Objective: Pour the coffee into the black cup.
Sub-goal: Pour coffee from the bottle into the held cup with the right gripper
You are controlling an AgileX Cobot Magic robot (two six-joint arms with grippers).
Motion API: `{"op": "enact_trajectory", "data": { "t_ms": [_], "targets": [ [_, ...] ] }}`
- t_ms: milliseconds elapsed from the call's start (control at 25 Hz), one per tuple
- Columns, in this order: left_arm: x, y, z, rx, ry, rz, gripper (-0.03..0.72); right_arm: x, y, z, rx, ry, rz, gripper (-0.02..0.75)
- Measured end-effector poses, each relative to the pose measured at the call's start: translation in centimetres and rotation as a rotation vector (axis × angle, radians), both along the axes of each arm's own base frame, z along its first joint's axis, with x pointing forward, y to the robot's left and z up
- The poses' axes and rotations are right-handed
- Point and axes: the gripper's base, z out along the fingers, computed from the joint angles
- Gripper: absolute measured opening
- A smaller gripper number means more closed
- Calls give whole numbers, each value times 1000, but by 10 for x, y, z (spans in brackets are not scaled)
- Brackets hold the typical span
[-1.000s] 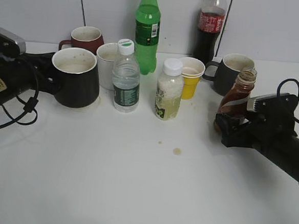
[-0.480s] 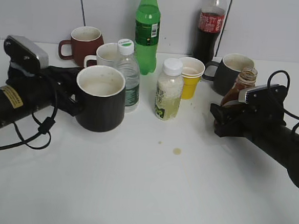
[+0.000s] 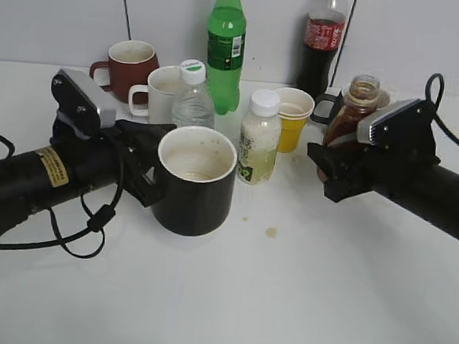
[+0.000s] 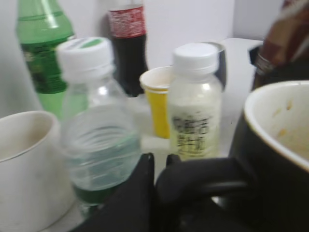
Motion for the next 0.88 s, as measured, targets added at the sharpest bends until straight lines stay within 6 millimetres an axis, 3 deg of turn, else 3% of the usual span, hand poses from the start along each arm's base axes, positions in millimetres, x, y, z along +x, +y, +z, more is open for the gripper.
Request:
{"op": "enact_trajectory", "data": {
  "t_ms": [160,320,560,880],
  "targets": [
    [-8,-13,0,-1,2,-52,43,-9,22,34,-128,-143,83,499],
    [-11,-23,2,-6,-10,-86,42,-15,39,51,-261,-258,129,499],
    [-6,-40,12,-24,-56,-123,42,-10,51,63,-462,-432,173,499],
    [1,-44,18,-30,-78,-122,42,-5,53,68,-683,-605,209,499]
  ]
}}
